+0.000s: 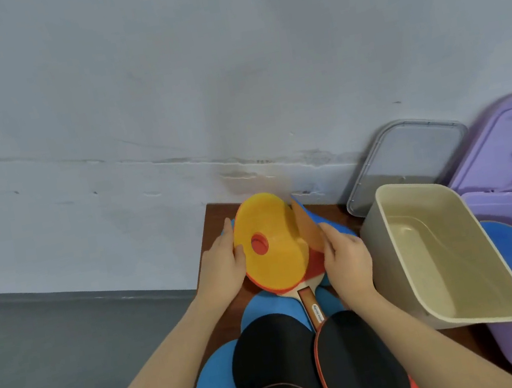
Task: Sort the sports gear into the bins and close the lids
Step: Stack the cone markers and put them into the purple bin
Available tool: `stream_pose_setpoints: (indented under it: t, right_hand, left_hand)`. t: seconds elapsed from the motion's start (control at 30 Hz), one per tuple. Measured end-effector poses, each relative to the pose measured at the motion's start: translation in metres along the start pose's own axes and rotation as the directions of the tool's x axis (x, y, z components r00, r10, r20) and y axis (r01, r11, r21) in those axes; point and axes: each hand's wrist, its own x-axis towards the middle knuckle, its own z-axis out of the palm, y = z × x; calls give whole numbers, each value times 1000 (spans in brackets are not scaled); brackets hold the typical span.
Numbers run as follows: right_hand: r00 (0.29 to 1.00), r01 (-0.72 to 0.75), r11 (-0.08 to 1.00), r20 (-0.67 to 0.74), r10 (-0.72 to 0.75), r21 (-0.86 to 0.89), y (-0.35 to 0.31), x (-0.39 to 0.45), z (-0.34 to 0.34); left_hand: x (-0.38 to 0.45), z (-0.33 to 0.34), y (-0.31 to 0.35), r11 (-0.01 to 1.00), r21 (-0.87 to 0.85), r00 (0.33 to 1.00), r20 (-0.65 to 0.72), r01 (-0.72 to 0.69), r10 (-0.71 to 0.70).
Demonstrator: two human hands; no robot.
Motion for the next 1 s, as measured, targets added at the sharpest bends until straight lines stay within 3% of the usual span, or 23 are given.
stream_pose_setpoints:
  t: [0.17,0.27,0.37,0.43,0.5,0.57,0.7,0.77,1.0]
  right_hand:
    - [998,63,994,-20,-62,93,-16,5,-1]
    - [967,147,966,172,-186,214,-20,-5,5]
    - [866,45,930,450,-218,364,-21,-14,11]
    - [857,11,926,473,-204,378,-22,-18,11]
    - [921,20,945,363,-145,326,-18,-18,11]
    - [961,-61,987,277,17,149,-8,-11,11]
    - [852,-294,937,393,347,-189,5,0,14]
    - [826,-320,933,435,359,-165,5,0,18]
    - [856,-218,970,455,245,-111,-4,4,41]
  left_hand:
    - [-8,-6,-3,995,-81,998,-21,-58,56]
    - [-11,-6,-8,997,-66,999,-20,-33,32]
    - [-11,-9,-6,996,32,996,29,81,-82]
    - [-9,-9,-5,985,140,993,49,103,-111]
    - [-8,-9,-5,972,216,994,43,94,-105]
    - [-6,-7,-2,974,202,994,1,106,-109]
    - [-1,-1,2,952,305,999,-34,38,-29]
    - [1,2,-1,929,365,998,-5,55,-57]
    - [4,0,-23,857,492,984,3,154,-178]
